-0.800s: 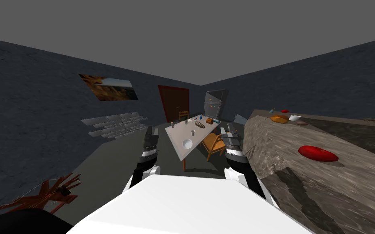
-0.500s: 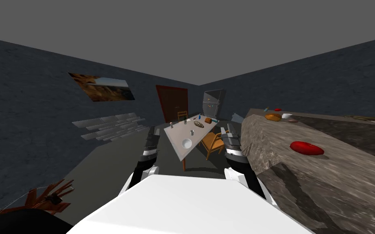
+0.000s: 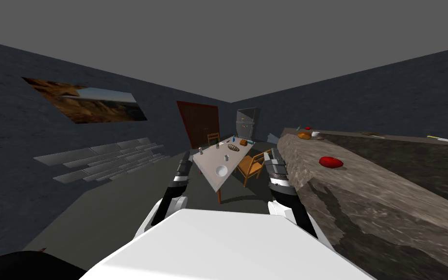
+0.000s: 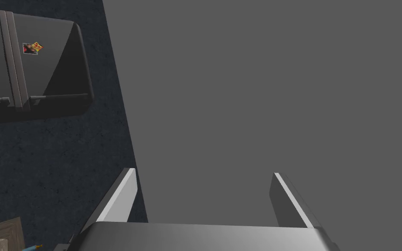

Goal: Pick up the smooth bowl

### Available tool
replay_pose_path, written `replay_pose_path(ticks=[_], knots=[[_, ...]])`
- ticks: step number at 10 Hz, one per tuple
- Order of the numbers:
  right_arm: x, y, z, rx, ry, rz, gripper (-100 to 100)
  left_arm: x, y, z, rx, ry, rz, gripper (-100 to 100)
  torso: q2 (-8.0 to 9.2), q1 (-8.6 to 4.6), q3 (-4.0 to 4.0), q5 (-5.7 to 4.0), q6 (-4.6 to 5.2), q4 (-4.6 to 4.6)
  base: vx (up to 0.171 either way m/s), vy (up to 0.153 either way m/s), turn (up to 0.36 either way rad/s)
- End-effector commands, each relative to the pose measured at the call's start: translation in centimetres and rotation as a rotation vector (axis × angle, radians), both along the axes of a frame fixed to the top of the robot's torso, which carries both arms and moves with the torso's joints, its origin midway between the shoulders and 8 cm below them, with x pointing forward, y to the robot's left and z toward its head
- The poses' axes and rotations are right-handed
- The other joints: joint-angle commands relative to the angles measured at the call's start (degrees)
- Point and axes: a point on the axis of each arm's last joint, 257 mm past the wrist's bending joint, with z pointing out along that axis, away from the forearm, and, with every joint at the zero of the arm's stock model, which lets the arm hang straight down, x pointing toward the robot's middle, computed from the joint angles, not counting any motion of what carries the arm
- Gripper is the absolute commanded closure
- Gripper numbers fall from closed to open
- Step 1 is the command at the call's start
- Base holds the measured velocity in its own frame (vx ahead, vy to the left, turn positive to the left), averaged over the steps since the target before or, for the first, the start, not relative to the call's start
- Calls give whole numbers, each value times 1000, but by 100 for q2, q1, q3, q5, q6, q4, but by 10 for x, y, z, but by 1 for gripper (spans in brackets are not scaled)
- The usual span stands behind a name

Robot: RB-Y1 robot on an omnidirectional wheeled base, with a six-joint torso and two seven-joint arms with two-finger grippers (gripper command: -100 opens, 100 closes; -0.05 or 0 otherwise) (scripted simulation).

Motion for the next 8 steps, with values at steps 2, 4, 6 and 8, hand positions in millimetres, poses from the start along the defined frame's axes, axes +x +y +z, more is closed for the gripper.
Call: replay_pose_path(ticks=[2, 4, 6, 8], knots=[[0, 0, 0, 0, 0, 0, 0, 24, 13, -36, 7, 111, 15, -100, 4, 3, 2, 1, 3, 1, -75, 110, -340], [0, 0, 0, 0, 0, 0, 0, 34, 20, -51, 5, 156, 25, -100, -2, -13, 0, -2, -3, 0, -48, 57, -148], [0, 0, 0, 0, 0, 0, 0, 53, 35, -72, -6, 229, 45, -100, 2, -15, 1, -3, -1, 0, -86, 69, -346], [0, 0, 0, 0, 0, 0, 0, 63, 46, -99, -19, 301, 64, -100, 3, -10, 2, -2, -5, 1, -66, 71, -149]])
